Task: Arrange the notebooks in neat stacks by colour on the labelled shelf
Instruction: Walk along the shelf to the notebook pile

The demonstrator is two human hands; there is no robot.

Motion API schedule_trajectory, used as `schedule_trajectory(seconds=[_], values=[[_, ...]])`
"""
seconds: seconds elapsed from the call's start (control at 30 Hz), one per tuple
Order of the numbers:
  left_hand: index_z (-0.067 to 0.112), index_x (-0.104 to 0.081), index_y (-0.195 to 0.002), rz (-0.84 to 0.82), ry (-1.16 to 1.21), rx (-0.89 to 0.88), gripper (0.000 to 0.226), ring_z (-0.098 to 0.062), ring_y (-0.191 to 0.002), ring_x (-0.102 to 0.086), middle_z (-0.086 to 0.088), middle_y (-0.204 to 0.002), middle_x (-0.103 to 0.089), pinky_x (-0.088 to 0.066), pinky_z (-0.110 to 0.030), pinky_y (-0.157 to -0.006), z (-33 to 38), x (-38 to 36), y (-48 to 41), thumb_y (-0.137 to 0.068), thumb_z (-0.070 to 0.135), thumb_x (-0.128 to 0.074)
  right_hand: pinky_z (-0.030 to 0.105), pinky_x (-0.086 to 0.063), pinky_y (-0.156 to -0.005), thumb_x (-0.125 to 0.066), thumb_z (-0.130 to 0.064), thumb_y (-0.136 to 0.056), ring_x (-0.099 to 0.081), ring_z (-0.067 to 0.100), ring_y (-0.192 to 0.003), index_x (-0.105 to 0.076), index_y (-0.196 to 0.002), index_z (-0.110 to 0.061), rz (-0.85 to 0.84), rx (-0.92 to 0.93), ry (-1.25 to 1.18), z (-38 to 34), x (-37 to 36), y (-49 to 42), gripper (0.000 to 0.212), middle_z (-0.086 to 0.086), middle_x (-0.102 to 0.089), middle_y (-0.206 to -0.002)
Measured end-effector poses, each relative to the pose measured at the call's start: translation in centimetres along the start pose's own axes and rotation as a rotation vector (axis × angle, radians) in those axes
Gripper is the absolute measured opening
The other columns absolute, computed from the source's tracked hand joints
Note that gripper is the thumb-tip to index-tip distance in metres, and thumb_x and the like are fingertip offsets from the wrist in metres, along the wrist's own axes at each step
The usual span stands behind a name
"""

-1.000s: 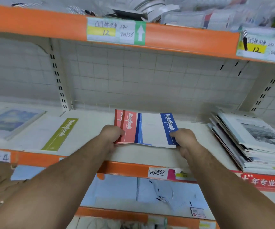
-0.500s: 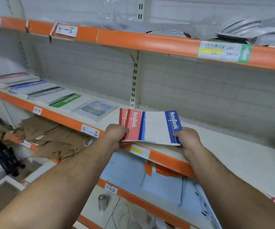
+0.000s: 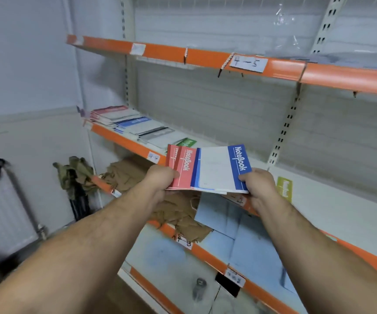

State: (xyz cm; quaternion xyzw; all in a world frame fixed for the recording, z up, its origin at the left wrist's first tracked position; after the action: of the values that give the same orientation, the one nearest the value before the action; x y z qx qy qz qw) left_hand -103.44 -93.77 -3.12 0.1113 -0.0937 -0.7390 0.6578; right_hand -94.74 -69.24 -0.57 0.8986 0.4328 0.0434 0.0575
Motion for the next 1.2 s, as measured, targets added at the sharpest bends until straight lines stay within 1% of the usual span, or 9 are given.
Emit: schedule_trajectory(seconds=[0.1,0.2,0.33,0.53,0.67,0.8,0.97,1.13,1.2], values=[[0.015,-0.059,-0.106,0.04,-0.013,0.014,0.014,-0.023,-0.09,-0.072,-0.007,-0.099,-0.073,-0.06,-0.039,-0.079,0.2,5.4,-1.7,-0.096,0.021,-0.065,0.052,-0.059,-0.082,-0.06,0.005,-0.087,-0.07,0.035,-0.091,-0.06,-0.11,-0.005,-0.061,-0.016,0.003,-0.1,-6.1,0.3,0.025,0.017,-0.07,-0.105],[0.015,-0.058,-0.098,0.07,0.001,-0.004,0.004,-0.021,-0.086,-0.072,-0.007,-0.096,-0.073,-0.057,-0.033,-0.067,0.7,9.4,-3.3,-0.098,0.017,-0.061,0.047,-0.059,-0.083,-0.06,0.004,-0.088,-0.071,0.031,-0.088,-0.059,-0.112,-0.005,-0.09,0.004,0.023,-0.3,-10.9,-0.1,0.026,0.015,-0.07,-0.105],[0.017,-0.056,-0.097,0.115,0.034,0.006,0.005,-0.022,-0.084,-0.072,-0.007,-0.096,-0.073,-0.056,-0.034,-0.065,0.8,13.8,-6.0,-0.097,0.016,-0.061,0.035,-0.057,-0.068,-0.059,0.006,-0.089,-0.067,0.026,-0.08,-0.057,-0.089,-0.011,-0.123,0.033,0.072,-0.4,-16.6,-1.3,0.017,0.012,-0.067,-0.097],[0.013,-0.058,-0.104,0.16,0.035,0.031,0.009,-0.025,-0.091,-0.073,-0.009,-0.1,-0.074,-0.06,-0.038,-0.075,1.7,17.5,-11.7,-0.097,0.014,-0.062,0.029,-0.051,-0.057,-0.065,0.0,-0.09,-0.067,0.02,-0.075,-0.056,-0.111,-0.006,-0.174,0.01,0.05,-0.1,-23.5,-5.5,0.024,0.011,-0.067,-0.102],[0.01,-0.059,-0.108,0.21,0.027,0.015,0.015,-0.025,-0.09,-0.073,-0.01,-0.102,-0.074,-0.059,-0.041,-0.083,3.5,19.1,-17.0,-0.095,0.014,-0.064,0.029,-0.05,-0.054,-0.063,0.001,-0.09,-0.066,0.02,-0.072,-0.057,-0.096,-0.012,-0.208,0.005,0.052,-1.1,-28.1,-10.0,0.016,0.008,-0.067,-0.093],[0.009,-0.06,-0.103,0.247,0.018,0.012,0.009,-0.024,-0.086,-0.073,-0.01,-0.097,-0.075,-0.057,-0.035,-0.067,6.2,20.0,-22.1,-0.095,0.01,-0.063,0.032,-0.056,-0.063,-0.059,0.005,-0.087,-0.069,0.025,-0.075,-0.059,-0.085,-0.013,-0.236,0.007,0.054,-2.7,-32.5,-14.7,0.018,0.012,-0.07,-0.093],[0.01,-0.059,-0.103,0.276,0.021,-0.01,0.009,-0.025,-0.087,-0.074,-0.009,-0.098,-0.074,-0.06,-0.04,-0.078,9.5,21.4,-27.0,-0.095,0.011,-0.063,0.033,-0.055,-0.068,-0.06,0.004,-0.088,-0.068,0.027,-0.083,-0.058,-0.087,-0.012,-0.297,0.027,0.05,-4.8,-37.3,-19.3,0.017,0.012,-0.069,-0.098],[0.012,-0.056,-0.099,0.273,0.038,-0.009,0.008,-0.024,-0.086,-0.072,-0.01,-0.1,-0.072,-0.057,-0.033,-0.061,10.9,22.7,-30.6,-0.096,0.006,-0.06,0.04,-0.058,-0.075,-0.058,0.006,-0.086,-0.07,0.033,-0.09,-0.06,-0.088,-0.011,-0.304,0.006,0.065,-4.7,-40.8,-22.4,0.017,0.016,-0.071,-0.104],[0.013,-0.056,-0.101,0.266,0.06,-0.008,0.01,-0.025,-0.089,-0.071,-0.01,-0.102,-0.072,-0.058,-0.034,-0.064,11.3,23.4,-32.4,-0.096,0.006,-0.061,0.042,-0.058,-0.078,-0.056,0.007,-0.086,-0.07,0.034,-0.091,-0.06,-0.088,-0.011,-0.301,0.013,0.061,-4.9,-42.0,-23.2,0.018,0.016,-0.071,-0.104]])
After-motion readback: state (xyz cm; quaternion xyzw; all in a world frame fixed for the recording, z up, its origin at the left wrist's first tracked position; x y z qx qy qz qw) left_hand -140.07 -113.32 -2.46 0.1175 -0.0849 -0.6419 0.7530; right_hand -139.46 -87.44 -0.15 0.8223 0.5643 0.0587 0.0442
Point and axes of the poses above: each hand's wrist, its own y-axis away from the middle knuckle, its own x-axis out of the back of the hand, z = x × y, the point moved 7 cm from there along -y, towards the middle knuckle
